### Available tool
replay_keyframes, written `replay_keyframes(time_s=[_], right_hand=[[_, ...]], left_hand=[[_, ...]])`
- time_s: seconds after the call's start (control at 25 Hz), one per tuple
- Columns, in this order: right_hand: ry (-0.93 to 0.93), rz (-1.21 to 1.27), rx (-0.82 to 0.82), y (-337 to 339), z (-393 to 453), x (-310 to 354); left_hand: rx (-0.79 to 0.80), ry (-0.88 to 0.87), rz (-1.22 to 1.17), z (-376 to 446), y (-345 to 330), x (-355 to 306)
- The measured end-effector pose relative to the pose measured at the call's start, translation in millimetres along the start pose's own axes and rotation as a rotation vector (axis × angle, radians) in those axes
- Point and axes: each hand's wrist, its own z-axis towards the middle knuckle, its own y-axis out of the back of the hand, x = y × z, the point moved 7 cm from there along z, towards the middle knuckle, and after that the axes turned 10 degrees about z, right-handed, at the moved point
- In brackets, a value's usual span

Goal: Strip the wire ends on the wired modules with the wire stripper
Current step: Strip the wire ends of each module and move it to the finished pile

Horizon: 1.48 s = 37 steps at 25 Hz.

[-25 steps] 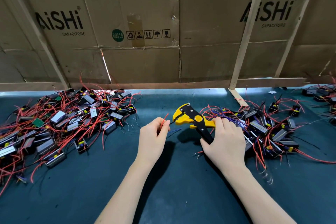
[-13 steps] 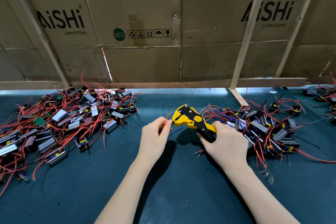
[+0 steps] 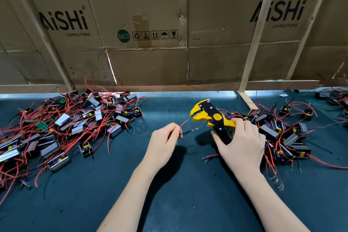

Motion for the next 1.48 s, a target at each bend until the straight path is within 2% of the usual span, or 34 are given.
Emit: replay_keyframes(time_s=[0.08,0.28,0.52,0.92,1.2,1.36,1.48], right_hand=[[0.005,-0.004,0.023,-2,0,-1],[0.062,-0.027,0.044,-4,-1,4],[0.121,-0.022,0.067,-4,-3,13],[0.06,0.031,0.173,-5,-2,13],[0.021,-0.04,0.23,-5,-2,13],[0.116,-0.039,0.129,-3,-5,18],[0.059,-0.027,0.06,0,-2,9]], left_hand=[[0.029,-0.013,0.063,-1,-3,-1],[-0.042,0.054,0.123,4,1,6],[0.001,-0.002,0.15,1,-4,4],[0.005,0.025,0.18,1,-1,4],[0.016,0.019,0.182,1,-1,3],[0.018,0.005,0.148,0,-1,3],[0.038,0.019,0.003,1,5,3]])
